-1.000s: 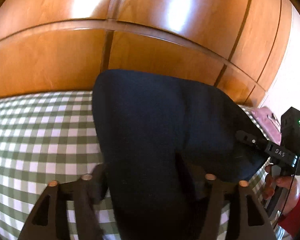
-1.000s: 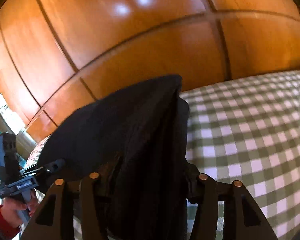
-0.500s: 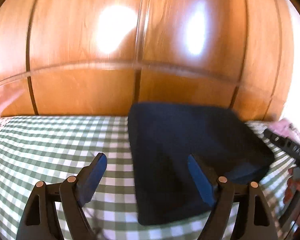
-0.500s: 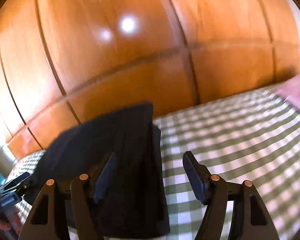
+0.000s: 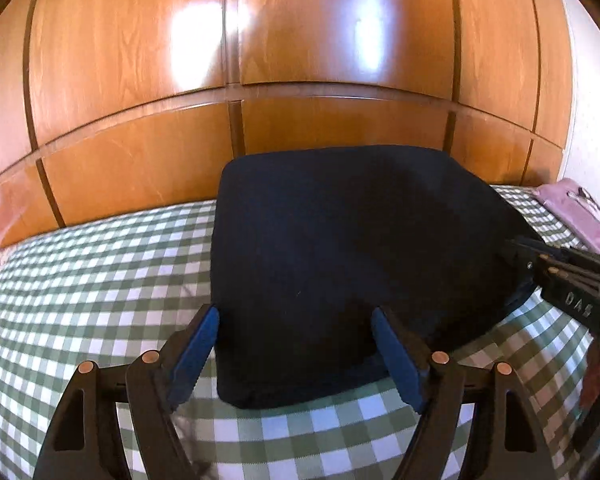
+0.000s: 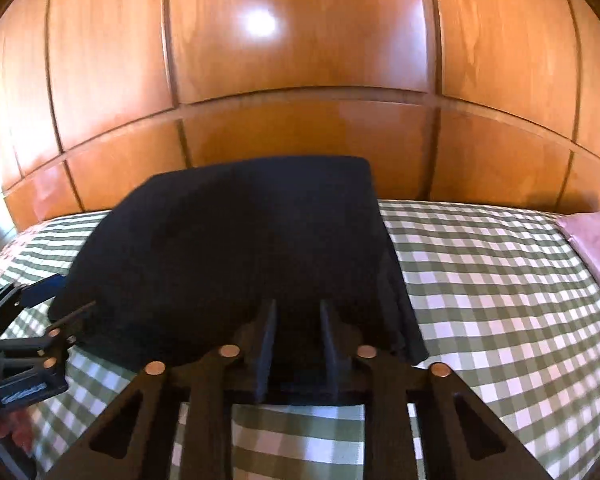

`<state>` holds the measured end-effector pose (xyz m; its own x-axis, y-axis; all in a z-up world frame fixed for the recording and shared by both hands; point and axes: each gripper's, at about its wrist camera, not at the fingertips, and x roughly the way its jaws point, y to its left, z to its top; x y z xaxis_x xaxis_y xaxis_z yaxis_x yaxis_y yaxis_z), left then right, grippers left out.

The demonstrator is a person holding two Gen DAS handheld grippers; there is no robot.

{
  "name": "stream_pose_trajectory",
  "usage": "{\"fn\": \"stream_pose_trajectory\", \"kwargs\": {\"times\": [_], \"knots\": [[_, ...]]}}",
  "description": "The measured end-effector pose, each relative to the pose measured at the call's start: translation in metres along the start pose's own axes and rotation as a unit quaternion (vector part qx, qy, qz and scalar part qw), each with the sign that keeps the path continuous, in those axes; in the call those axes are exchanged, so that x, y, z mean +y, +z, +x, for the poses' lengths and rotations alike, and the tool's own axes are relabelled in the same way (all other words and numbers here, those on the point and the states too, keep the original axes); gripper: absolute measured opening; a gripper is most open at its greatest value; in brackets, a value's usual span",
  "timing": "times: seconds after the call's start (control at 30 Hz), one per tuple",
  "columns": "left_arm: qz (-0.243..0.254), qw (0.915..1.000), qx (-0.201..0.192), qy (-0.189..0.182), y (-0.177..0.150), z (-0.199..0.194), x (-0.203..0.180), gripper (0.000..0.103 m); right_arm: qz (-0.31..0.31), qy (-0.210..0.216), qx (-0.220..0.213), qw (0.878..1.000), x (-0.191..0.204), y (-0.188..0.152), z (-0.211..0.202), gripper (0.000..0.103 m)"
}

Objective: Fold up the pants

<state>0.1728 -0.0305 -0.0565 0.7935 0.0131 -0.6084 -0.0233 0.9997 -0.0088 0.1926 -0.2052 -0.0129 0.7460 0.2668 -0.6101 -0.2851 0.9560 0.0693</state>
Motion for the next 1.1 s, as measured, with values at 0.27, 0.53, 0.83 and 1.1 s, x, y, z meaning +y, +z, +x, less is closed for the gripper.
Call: {"fn": "stream_pose_trajectory", "kwargs": {"times": [0.27, 0.53, 0.83, 1.1], "knots": [[-0.074, 0.9970, 0.014, -0.016, -0.018, -0.026, 0.010, 0.080, 0.026, 0.019, -0.038, 0.999, 0.005, -0.009, -0.041, 0.061], [-0.083, 0.9952, -0.027, 0.045, -0.038, -0.063, 0.003, 0.080, 0.038, 0.012, -0.044, 0.998, 0.022, -0.046, -0.074, 0.077], [-0.079, 0.9943, -0.040, 0.060, -0.052, -0.087, 0.001, 0.080, 0.024, -0.019, -0.076, 0.997, 0.034, -0.063, -0.093, 0.091], [-0.077, 0.9937, -0.057, 0.058, -0.056, -0.121, -0.008, 0.080, 0.039, -0.028, -0.061, 0.997, 0.039, -0.064, -0.117, 0.091]]}}
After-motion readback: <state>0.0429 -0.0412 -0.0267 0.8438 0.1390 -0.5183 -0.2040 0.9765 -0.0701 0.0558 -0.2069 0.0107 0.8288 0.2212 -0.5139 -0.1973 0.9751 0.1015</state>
